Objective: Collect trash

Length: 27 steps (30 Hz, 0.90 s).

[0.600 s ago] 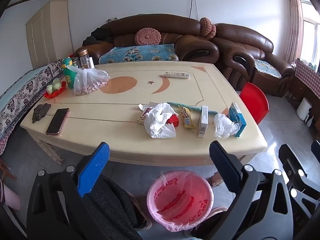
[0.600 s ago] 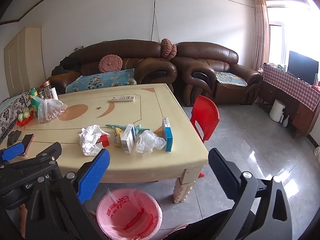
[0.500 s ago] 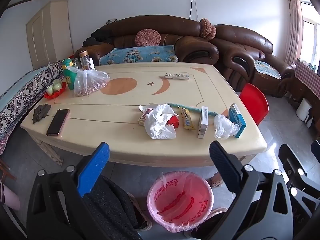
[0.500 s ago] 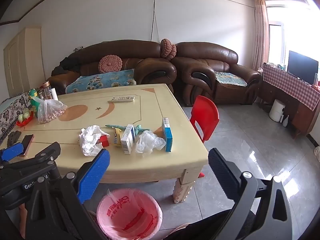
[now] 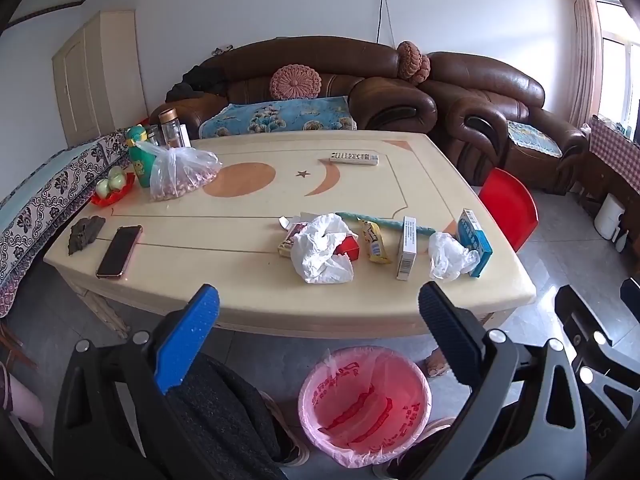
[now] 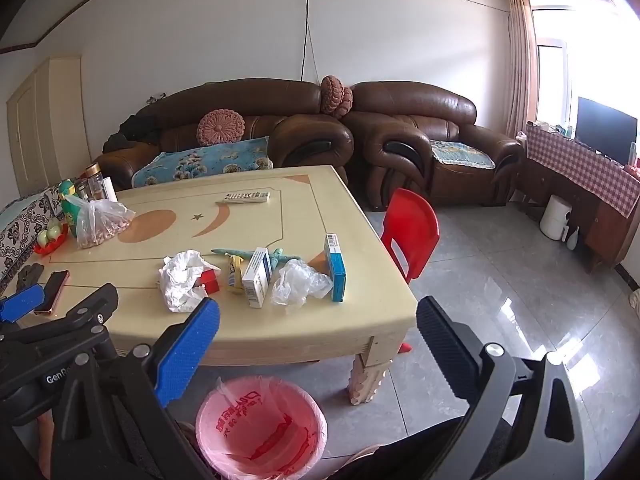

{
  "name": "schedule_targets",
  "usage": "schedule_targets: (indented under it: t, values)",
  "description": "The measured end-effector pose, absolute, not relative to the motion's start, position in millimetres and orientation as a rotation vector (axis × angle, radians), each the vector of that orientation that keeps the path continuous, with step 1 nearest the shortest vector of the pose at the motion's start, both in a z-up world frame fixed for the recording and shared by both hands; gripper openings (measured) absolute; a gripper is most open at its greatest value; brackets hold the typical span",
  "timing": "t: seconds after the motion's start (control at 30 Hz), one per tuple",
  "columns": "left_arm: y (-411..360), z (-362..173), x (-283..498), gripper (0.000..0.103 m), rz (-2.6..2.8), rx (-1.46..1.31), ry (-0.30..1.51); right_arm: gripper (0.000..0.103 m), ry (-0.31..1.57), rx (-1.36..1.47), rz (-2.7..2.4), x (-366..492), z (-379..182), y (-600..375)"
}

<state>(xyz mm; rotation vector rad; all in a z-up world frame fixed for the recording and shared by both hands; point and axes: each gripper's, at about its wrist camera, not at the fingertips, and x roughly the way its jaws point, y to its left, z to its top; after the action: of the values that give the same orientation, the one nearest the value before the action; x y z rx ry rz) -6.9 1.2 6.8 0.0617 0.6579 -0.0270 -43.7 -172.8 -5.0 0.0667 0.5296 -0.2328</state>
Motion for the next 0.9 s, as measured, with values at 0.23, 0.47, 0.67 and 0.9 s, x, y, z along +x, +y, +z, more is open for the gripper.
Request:
schedule_targets:
  t: [0.23,0.47,0.67,0.9]
  values:
    - [2.0,5.1,-7.2,0.098,-0.024,0.058,0.66,0.096,0.531,0.07,-0.229,-42.3,-5.9,-174.4]
    - [2.8,4.7,-6.3,0.098,-0.02,0.054,0.662,0.096,0.532,0.072,-0.23,-43.0,-5.7,-173.8]
    - [2.6,2.3,-7.0,0.098,-0.021,0.051,0.666,0.096,0.532,0.073,-0.23,-42.8,-5.5,-173.9]
    - [2.5,1.1,-7.0,0.098,-0.022,0.049,0.669,0.096,0.533,0.074,-0.23,-41.9,-6.3,-173.3]
